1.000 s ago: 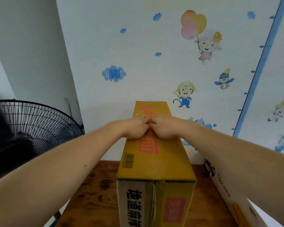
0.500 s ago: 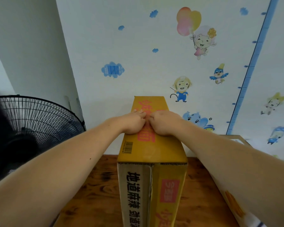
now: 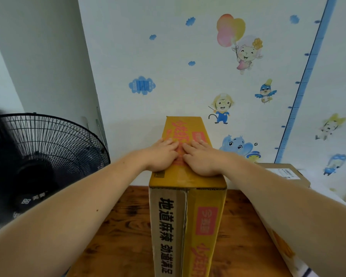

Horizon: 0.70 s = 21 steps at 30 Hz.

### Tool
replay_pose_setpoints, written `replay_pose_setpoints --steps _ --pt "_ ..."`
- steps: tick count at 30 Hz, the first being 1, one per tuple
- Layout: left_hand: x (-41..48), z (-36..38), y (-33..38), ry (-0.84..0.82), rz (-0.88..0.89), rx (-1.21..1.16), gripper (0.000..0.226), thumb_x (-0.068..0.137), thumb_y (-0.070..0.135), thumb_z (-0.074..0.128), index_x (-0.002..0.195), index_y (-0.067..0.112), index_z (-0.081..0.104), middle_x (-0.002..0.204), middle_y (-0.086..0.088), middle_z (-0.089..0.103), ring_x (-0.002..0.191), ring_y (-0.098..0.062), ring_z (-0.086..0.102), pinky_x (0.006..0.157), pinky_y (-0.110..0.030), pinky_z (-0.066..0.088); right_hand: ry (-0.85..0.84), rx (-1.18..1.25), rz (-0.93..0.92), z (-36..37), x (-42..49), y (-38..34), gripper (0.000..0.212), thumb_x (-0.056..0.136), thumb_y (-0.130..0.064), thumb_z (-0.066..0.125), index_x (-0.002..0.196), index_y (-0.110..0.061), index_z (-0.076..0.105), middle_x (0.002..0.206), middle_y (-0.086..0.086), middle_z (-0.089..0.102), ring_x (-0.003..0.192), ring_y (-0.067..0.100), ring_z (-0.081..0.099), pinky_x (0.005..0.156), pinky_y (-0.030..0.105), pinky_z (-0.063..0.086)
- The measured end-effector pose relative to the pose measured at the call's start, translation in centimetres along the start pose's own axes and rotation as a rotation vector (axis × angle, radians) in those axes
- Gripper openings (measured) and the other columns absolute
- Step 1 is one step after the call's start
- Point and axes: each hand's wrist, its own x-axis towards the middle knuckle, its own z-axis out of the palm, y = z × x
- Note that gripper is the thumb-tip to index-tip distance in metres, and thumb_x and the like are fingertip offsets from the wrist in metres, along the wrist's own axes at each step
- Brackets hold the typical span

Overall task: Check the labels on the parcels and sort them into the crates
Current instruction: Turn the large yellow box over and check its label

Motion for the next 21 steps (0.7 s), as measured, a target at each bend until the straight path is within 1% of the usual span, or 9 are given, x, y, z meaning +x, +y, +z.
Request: replay_pose_setpoints --steps 3,8,10,13,15,17,18,19,21 --pt "0.3 0.0 0.1 0.013 -0.002 0.000 0.046 0.109 0.018 0.016 0.151 0.008 0.032 0.164 -0.013 -0.003 0.151 -0.028 -0.006 0.122 -0.038 -0.005 0.003 0.023 0.010 0.1 -0.2 0.1 0.058 0.106 -0.034 0.008 0.157 -0.009 0.000 0.165 0.012 -0.006 0.152 0.029 -0.009 0.123 0.047 0.001" --pt "-0.6 0.1 0.6 0.038 -0.018 -0.047 0.047 0.108 0.019 0.016 0.153 0.010 0.029 0.164 -0.013 -0.004 0.151 -0.030 -0.007 0.122 -0.040 -0.004 0.020 -0.002 -0.003 0.0 -1.3 -0.2 0.061 0.105 -0.041 0.009 0.158 -0.012 0.008 0.165 0.012 -0.003 0.152 0.028 -0.008 0.123 0.046 0.000" --pt "-1.2 0.4 0.5 0.016 -0.016 -0.063 0.050 0.107 0.026 0.014 0.154 0.010 0.026 0.164 -0.011 -0.006 0.151 -0.030 -0.011 0.122 -0.045 -0.005 0.014 0.029 -0.006 -0.3 -2.8 -0.5 0.060 0.106 -0.045 0.013 0.159 -0.018 0.004 0.165 0.009 -0.006 0.152 0.026 -0.011 0.123 0.045 -0.002" --pt "-2.2 0.8 0.0 -0.023 -0.011 -0.122 0.066 0.098 0.046 0.012 0.154 0.013 0.027 0.164 -0.008 -0.009 0.150 -0.030 -0.015 0.121 -0.050 -0.004 0.002 0.080 -0.016 -0.7 -5.4 -1.2 0.061 0.105 -0.049 0.018 0.158 -0.025 0.000 0.165 0.003 -0.010 0.151 0.025 -0.013 0.123 0.045 -0.002" --pt "-3.3 1.0 0.3 -0.017 -0.018 -0.120 0.058 0.104 0.040 0.015 0.153 0.013 0.029 0.164 -0.010 -0.008 0.150 -0.030 -0.015 0.121 -0.050 -0.006 -0.015 0.050 -0.041 -0.5 -6.4 -1.6 0.059 0.106 -0.046 0.017 0.158 -0.023 0.002 0.165 0.005 -0.009 0.151 0.027 -0.012 0.123 0.046 -0.001" --pt "-4.3 1.0 0.9 0.007 -0.007 -0.152 0.048 0.108 0.027 0.017 0.152 0.012 0.031 0.164 -0.010 -0.006 0.150 -0.028 -0.013 0.121 -0.046 -0.010 -0.009 0.048 -0.066 -0.1 -6.8 -1.8 0.053 0.108 -0.036 0.013 0.158 -0.017 0.010 0.165 0.010 -0.009 0.151 0.032 -0.011 0.123 0.047 -0.002" --pt "-4.8 1.0 1.1 0.010 -0.010 -0.179 0.048 0.109 0.025 0.018 0.153 0.013 0.028 0.164 -0.008 -0.006 0.150 -0.026 -0.014 0.120 -0.043 -0.011 -0.020 0.053 -0.074 0.2 -6.9 -1.9 0.053 0.108 -0.035 0.011 0.157 -0.017 0.013 0.165 0.010 -0.010 0.151 0.033 -0.011 0.122 0.048 -0.001" --pt "-5.4 0.8 1.5 0.009 -0.018 -0.211 0.048 0.109 0.026 0.018 0.155 0.014 0.024 0.164 -0.006 -0.007 0.150 -0.023 -0.014 0.118 -0.039 -0.011 -0.042 0.031 -0.073 0.4 -6.9 -2.0 0.056 0.106 -0.040 0.009 0.157 -0.018 0.012 0.165 0.010 -0.010 0.151 0.034 -0.012 0.122 0.050 0.000" --pt "-6.5 0.6 2.0 0.017 -0.033 -0.272 0.051 0.108 0.028 0.021 0.157 0.017 0.011 0.164 -0.003 -0.010 0.150 -0.018 -0.014 0.117 -0.032 -0.009 -0.043 -0.032 -0.114 0.8 -6.7 -1.7 0.072 0.094 -0.055 0.003 0.158 -0.022 0.005 0.165 0.007 -0.010 0.151 0.031 -0.012 0.122 0.051 0.004"
